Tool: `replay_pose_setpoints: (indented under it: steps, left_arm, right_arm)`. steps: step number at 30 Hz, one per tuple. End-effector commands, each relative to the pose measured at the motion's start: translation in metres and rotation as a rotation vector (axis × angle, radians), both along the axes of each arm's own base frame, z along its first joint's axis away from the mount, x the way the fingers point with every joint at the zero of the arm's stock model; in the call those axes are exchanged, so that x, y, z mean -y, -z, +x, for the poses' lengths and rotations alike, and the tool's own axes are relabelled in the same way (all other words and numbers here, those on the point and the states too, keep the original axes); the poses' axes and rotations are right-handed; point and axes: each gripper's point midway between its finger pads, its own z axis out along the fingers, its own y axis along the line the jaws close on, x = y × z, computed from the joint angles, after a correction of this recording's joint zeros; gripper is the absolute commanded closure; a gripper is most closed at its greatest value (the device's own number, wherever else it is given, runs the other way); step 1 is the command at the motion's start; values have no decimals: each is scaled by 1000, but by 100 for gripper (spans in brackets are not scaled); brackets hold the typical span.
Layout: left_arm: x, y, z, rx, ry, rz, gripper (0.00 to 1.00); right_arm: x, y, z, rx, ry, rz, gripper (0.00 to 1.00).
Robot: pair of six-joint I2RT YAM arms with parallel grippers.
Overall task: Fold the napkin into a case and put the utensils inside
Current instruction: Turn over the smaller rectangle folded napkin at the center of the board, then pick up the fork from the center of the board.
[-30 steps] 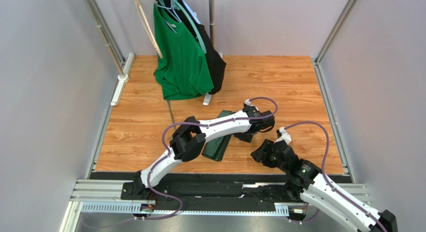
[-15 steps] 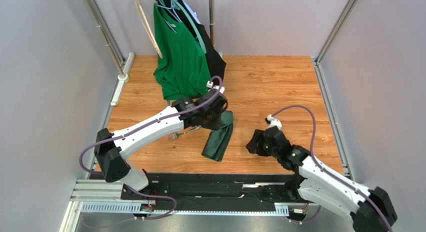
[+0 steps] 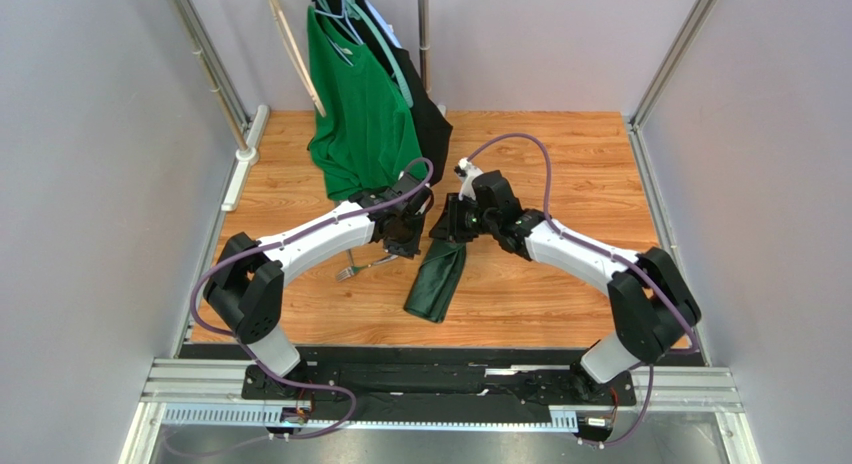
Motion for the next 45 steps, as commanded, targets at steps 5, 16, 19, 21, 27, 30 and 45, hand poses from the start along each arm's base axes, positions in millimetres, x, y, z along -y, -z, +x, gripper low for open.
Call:
replay_pose_setpoints:
  steps: [5, 16, 19, 21, 27, 30, 45]
  left_arm:
    - [5, 31, -1, -29, 21, 6, 98]
    - [5, 57, -17, -57, 46, 80, 98]
    - [11, 61, -23, -66, 59, 85, 99]
    - [18, 61, -28, -69, 72, 80, 99]
    - [29, 57, -33, -53, 90, 89, 99]
    - [32, 56, -35, -48, 94, 95, 99]
    - [60, 56, -52, -57, 157, 84, 99]
  right_arm:
    - [-9, 11, 20, -59, -70, 70, 85]
    - [9, 42, 30, -119, -47, 39, 89]
    - [14, 46, 33, -118, -36, 27, 90]
    - [20, 50, 35, -125, -24, 20, 90]
    - [40, 57, 40, -130, 18, -1, 91]
    - [51, 64, 41, -142, 39, -1, 91]
    - [82, 100, 56, -190, 82, -33, 92]
